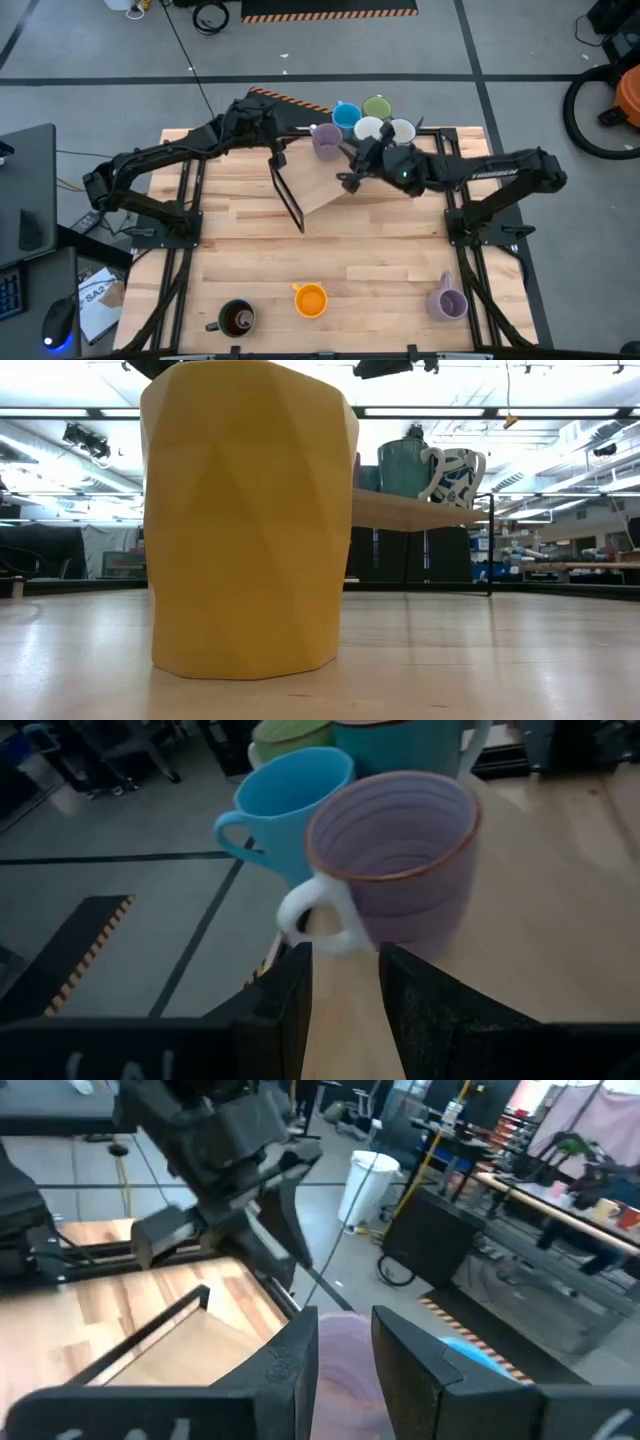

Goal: Place coffee mugs
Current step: Put the purple mug on the shelf

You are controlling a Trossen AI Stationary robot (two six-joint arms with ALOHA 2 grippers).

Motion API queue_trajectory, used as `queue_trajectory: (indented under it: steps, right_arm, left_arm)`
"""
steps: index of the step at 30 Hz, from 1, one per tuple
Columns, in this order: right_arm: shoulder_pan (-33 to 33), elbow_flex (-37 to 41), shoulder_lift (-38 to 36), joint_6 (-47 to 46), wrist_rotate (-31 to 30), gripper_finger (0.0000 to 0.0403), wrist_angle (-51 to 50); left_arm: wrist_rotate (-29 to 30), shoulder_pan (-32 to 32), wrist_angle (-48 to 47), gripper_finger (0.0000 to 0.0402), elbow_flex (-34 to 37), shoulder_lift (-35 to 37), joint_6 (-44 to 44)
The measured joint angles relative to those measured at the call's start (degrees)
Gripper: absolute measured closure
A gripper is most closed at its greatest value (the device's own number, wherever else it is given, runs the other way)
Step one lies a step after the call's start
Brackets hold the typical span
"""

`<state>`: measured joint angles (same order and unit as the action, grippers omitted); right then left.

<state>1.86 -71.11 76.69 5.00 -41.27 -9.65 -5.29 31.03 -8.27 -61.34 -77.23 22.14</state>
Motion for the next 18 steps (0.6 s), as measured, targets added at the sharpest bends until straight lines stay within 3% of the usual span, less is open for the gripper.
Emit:
queue_trajectory:
  steps: [5,10,15,18]
  right_arm:
    - [-3.52,-3.26,-0.02,-0.61,7.63,0.0301,-6.01]
    - [-1.71,-3.24,0.00,0.95,11.16,0.0301,-11.29]
    - [0.65,-2.82,0.00,-1.11,21.12,0.0301,-15.84]
    - [3.15,-2.60,0.13,-2.97,23.20,0.0301,-16.35]
  left_arm:
    - [-4.27,-0.09,-0.11,0.0276,0.00,0.07,-2.62]
    - [-11.75,-1.61,-3.79,0.0276,0.05,2.24,-3.73]
    - [-14.03,-7.66,-9.73,0.0276,0.02,6.42,1.24]
    - [-14.12,-12.36,-12.34,0.0276,0.02,8.63,2.49]
